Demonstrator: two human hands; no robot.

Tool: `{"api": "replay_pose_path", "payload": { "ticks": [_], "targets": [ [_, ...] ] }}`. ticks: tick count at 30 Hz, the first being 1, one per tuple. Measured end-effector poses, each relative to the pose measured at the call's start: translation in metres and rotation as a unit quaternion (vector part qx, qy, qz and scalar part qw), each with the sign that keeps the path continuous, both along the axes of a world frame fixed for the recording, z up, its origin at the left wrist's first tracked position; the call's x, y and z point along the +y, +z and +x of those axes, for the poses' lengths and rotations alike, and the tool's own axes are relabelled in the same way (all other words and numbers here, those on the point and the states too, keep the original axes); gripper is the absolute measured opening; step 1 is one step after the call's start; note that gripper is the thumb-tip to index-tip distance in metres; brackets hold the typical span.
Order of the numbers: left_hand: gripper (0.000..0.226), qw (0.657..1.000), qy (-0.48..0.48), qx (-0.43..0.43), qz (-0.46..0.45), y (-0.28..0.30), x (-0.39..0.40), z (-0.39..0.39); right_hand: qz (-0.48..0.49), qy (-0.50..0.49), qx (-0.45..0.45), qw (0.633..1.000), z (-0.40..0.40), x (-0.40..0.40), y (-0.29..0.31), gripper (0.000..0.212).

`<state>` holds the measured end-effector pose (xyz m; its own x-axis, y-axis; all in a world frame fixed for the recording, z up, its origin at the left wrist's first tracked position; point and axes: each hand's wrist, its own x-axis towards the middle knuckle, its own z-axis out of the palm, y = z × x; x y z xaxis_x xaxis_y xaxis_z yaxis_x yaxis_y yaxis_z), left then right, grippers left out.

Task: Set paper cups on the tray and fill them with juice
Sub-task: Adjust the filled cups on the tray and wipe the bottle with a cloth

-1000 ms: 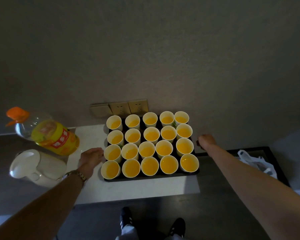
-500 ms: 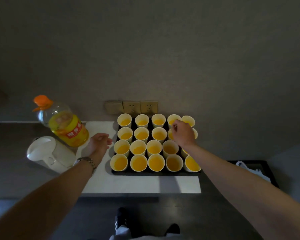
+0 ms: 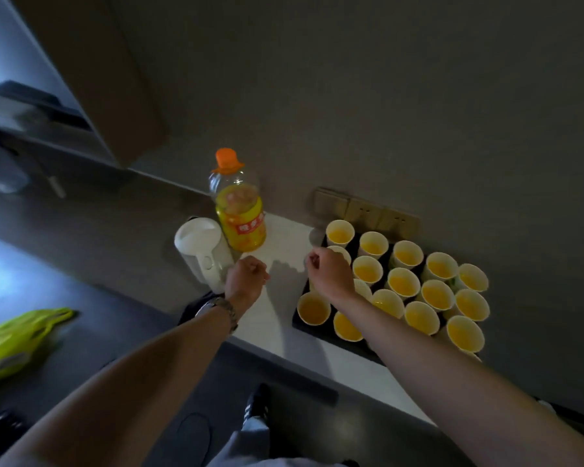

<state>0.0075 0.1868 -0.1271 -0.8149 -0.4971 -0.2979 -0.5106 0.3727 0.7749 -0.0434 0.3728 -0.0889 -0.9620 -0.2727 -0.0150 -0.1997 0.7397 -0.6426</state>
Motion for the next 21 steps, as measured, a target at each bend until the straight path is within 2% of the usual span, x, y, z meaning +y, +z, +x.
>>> {"api": "replay_pose_path", "payload": {
  "ticks": [3, 6, 12, 15, 21],
  "targets": [
    [0.017, 0.981, -0.092, -0.042, -0.167, 0.000, -0.013, 0.020, 0.000, 0.025, -0.008, 1.000, 0.007, -0.030, -0.008, 0.019],
    [0.020, 0.949, -0.185, -0.048, -0.250, -0.004, -0.021, 0.040, 0.012, 0.047, -0.026, 0.998, 0.018, -0.054, -0.020, 0.019],
    [0.045, 0.938, -0.229, -0.112, -0.234, -0.028, -0.034, 0.059, 0.055, 0.107, -0.079, 0.990, 0.039, -0.089, -0.049, 0.017],
    [0.044, 0.935, -0.233, -0.102, -0.247, -0.041, -0.041, 0.065, 0.072, 0.120, -0.106, 0.984, 0.049, -0.102, -0.063, 0.014],
    [0.033, 0.899, -0.286, -0.097, -0.317, -0.062, -0.059, 0.067, 0.095, 0.118, -0.196, 0.969, 0.062, -0.119, -0.082, 0.025]
  ]
}}
